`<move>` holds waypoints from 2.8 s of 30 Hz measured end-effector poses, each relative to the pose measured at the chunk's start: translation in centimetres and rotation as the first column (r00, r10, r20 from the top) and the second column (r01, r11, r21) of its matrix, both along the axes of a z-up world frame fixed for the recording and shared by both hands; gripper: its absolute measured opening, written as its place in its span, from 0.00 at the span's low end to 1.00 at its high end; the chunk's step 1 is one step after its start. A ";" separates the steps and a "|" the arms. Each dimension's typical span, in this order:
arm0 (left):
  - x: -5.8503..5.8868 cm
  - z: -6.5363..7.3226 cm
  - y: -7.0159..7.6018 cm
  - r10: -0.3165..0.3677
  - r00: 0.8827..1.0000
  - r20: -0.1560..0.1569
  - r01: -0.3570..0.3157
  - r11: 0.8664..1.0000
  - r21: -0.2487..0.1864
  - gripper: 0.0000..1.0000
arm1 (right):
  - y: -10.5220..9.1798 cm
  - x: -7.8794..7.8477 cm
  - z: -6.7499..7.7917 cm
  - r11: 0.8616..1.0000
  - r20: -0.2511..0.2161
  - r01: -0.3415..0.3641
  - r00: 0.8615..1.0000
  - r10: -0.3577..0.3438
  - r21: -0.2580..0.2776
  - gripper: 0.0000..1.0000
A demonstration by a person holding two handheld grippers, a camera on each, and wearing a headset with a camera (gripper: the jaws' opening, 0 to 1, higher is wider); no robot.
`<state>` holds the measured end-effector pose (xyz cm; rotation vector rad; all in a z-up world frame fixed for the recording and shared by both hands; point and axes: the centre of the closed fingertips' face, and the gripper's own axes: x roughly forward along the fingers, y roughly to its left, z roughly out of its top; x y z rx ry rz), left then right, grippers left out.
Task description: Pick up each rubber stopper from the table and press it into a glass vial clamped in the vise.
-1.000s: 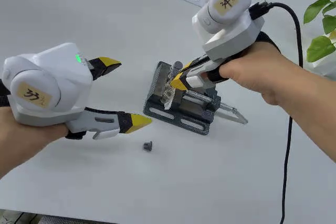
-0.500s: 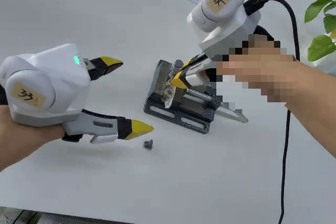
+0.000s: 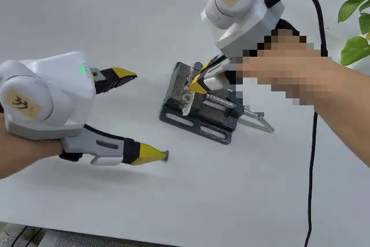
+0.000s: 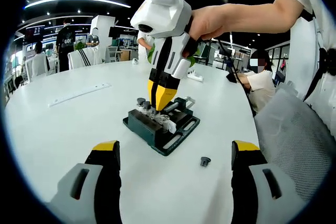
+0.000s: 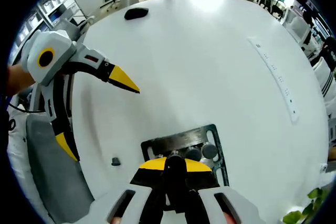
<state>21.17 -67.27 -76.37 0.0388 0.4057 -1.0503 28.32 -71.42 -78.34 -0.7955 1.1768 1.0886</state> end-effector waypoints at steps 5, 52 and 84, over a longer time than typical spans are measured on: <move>0.0 0.0 0.0 0.002 1.000 0.000 -0.002 1.000 0.000 0.86 | 0.0 0.2 -0.2 0.999 0.013 -0.007 1.000 0.008 -0.039 0.05; -0.3 0.2 -0.9 -0.019 1.000 -0.002 0.019 1.000 0.005 0.82 | -0.4 0.5 0.3 0.987 0.002 0.142 0.990 -0.142 0.080 0.10; -0.6 0.6 -0.6 -0.021 1.000 0.005 0.021 1.000 0.004 0.81 | -0.1 -0.3 1.3 0.991 0.010 0.006 1.000 -0.008 0.135 0.00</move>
